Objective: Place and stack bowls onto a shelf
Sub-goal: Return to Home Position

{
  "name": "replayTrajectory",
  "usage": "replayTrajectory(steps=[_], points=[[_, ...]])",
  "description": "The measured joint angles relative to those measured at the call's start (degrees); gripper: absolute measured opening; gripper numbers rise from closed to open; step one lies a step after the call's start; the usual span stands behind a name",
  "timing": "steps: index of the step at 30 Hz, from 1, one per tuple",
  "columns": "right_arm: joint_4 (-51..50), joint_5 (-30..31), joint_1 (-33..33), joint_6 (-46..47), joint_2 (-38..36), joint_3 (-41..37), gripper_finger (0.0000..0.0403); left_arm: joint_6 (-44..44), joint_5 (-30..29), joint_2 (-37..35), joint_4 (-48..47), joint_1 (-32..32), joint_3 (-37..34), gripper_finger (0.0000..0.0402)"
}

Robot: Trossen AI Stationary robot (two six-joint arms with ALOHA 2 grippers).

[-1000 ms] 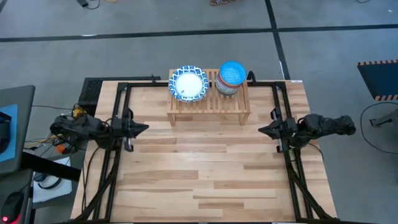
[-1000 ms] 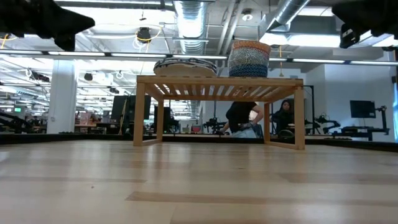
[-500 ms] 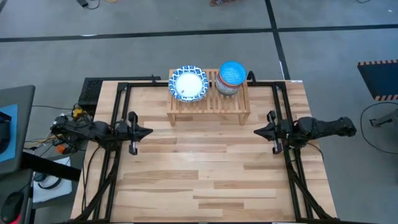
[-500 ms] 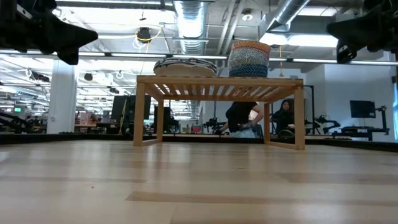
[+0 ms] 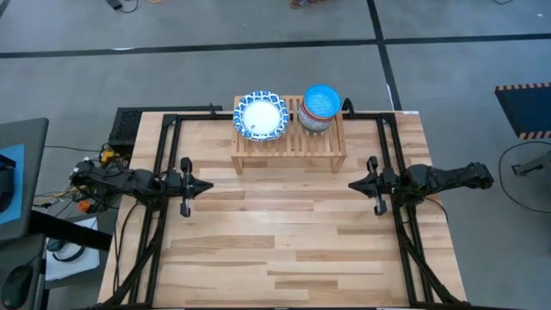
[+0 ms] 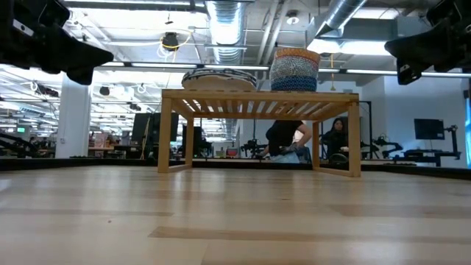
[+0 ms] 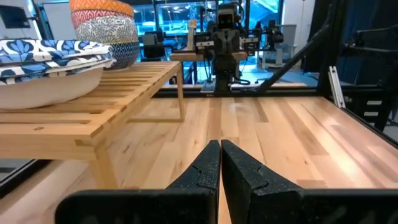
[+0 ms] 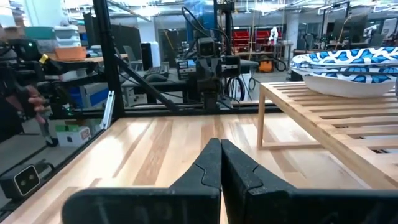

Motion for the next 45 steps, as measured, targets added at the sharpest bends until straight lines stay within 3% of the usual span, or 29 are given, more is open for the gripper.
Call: replayTrajectory(steps=[13,20,36,41,45], points=[[1.30,0.00,-0.02,-1.09,0.01,0.00,0.0021,3.03,-0.11,0.02,3.61,2.67,0.00,0.0000],[3.20,0.00,-0.02,-0.86,0.00,0.00,0.0021,3.03,4.67,0.02,4.56,4.84,0.00,0.0000],[4.55,-1.38,-0.39,2.49,0.01,0.04,0.0021,5.34,3.08,0.02,6.57,7.61,0.00,0.0000],[3.94,-1.40,-1.21,-0.57,0.02,0.04,0.0021,2.09,10.04,0.00,9.42,10.99,-2.28,0.0000],[1.84,-1.40,-2.01,-1.58,0.01,0.07,0.0021,0.42,10.67,0.22,7.62,13.69,-2.80,0.0000]])
